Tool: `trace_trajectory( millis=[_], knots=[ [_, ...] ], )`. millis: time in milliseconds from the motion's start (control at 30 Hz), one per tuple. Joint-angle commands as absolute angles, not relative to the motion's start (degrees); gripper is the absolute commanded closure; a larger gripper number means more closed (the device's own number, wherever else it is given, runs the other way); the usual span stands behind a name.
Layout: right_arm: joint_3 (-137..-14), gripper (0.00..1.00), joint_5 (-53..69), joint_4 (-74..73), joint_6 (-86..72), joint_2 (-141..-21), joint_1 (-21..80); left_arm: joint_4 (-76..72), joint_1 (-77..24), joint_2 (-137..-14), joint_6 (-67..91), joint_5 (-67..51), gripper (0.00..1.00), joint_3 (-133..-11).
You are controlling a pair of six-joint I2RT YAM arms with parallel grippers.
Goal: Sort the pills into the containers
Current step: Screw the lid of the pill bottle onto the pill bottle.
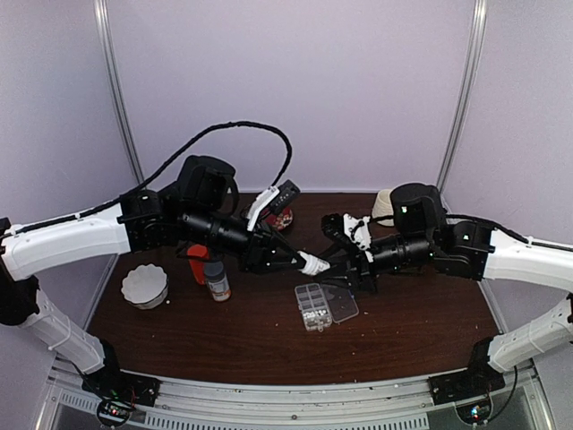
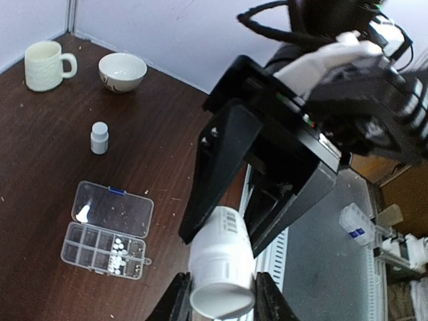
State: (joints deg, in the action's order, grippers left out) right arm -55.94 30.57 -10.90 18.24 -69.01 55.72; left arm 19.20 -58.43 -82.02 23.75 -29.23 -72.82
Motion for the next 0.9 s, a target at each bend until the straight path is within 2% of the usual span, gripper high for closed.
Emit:
trace_trajectory(
  millis=[0, 167, 267, 600, 733, 867],
  knots=[
    [-59.8, 1.0, 44.09, 7.85, 9.75, -68.83, 55.14, 20.61, -62.31, -85.75, -0.11, -30.67, 0.97, -76.82],
    [-59.53, 1.0, 46.79, 9.87, 4.3, -69.46, 52.82, 22.0, -62.39, -85.21, -19.11, -29.76, 1.0, -76.95],
    [-59.97, 1.0, 44.37, 7.78, 4.13, -69.48, 52.6, 23.34, -62.31, -86.03, -21.73, -26.92, 1.0, -79.36],
    [-57.61, 1.0, 46.91, 14.73, -3.48, -69.04, 51.16, 25.98, -62.39, -87.59, -30.39, -35.77, 0.98, -78.95],
    [-58.31, 1.0, 51.16, 15.36, -4.92, -69.68, 51.07, 30.63, -62.38, -88.08, -39.75, -39.07, 0.97, -78.97],
    [-59.58, 1.0, 53.74, 14.76, -8.23, -70.88, 50.52, 33.67, -62.4, -88.48, -49.52, -35.84, 0.97, -78.74]
  ],
)
